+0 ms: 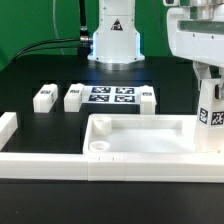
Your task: Assemble desk
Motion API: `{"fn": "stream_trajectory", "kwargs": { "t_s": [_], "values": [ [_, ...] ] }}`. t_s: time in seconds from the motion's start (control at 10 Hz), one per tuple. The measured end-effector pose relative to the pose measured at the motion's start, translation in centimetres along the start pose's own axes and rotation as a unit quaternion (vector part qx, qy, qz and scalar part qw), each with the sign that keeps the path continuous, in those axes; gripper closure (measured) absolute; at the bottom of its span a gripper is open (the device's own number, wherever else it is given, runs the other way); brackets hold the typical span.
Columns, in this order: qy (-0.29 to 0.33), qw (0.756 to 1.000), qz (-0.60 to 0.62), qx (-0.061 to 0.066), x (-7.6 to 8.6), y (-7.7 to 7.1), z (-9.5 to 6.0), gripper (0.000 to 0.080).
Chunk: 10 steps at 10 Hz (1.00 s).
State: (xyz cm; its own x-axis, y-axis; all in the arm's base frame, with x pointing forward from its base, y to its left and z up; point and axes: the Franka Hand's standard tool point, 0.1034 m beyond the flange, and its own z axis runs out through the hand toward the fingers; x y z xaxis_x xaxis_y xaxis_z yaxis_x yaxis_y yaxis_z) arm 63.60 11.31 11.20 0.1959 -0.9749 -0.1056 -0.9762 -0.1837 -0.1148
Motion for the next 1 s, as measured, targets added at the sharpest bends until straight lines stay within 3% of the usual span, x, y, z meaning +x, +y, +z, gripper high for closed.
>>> {"fn": "stream_trajectory", "kwargs": {
  "t_s": [0.1,0.4,0.8,1.0],
  "values": [
    [0.000,1.000,0.002,0.000,-0.04,-0.01,0.03,0.0509],
    [-0.004,0.997,-0.072,-0.009,0.10,-0.14,-0.11,0.0178],
    [-0.004,0.980,-0.198,-0.008,0.14,-0.11,-0.03,0.0151],
    [-0.003,0.951,-0.308,-0.015,0.20,-0.16,-0.13,0.0150]
  ]
}}
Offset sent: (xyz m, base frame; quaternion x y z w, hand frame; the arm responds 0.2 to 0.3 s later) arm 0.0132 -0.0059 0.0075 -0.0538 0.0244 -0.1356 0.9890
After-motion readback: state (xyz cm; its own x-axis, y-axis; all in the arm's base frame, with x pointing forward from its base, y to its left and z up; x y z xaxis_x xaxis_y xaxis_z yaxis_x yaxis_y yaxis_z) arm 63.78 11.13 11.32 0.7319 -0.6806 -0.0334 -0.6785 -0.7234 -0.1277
